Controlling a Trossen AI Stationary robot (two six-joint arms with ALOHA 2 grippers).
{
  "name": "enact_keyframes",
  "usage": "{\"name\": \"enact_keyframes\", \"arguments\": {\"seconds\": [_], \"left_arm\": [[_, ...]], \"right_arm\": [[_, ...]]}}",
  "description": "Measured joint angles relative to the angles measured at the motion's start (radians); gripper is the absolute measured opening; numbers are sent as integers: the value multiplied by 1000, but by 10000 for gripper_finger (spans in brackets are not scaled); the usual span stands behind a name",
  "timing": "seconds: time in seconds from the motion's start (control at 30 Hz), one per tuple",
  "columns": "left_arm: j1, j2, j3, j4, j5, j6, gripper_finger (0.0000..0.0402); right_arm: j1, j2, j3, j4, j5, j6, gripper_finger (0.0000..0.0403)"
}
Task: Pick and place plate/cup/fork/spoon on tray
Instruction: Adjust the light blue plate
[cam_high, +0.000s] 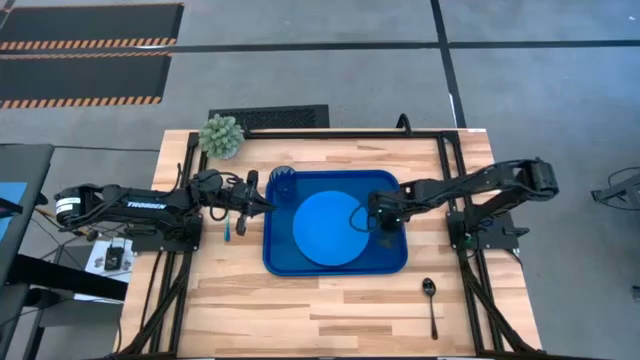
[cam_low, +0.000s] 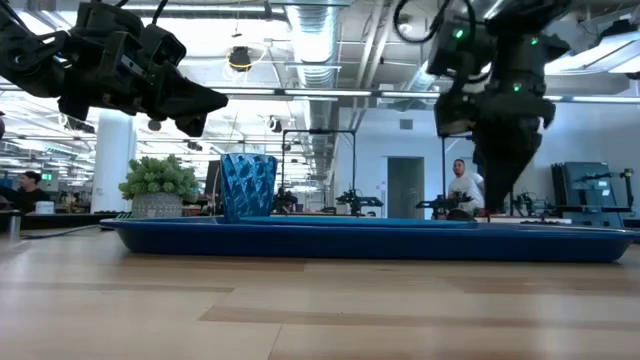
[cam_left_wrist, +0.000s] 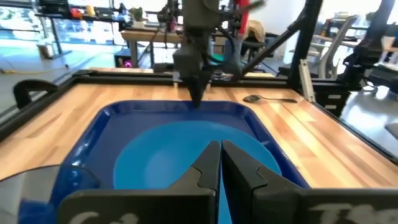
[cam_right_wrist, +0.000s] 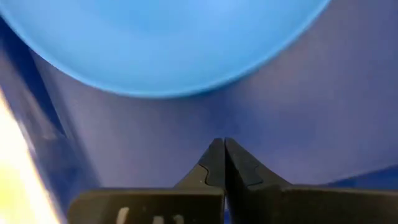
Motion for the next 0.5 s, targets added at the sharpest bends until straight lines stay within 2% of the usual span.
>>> {"name": "enact_keyframes", "arguments": {"seconds": [0.2,0.5], "left_arm": [[0,1,0,-13,-57,-2,0],[0,1,0,-27,-60,-27,0]], "right_arm": [[-3,127,65,-11,-2,-63,10],[-3,222,154,-11,-7,-101,10]]}}
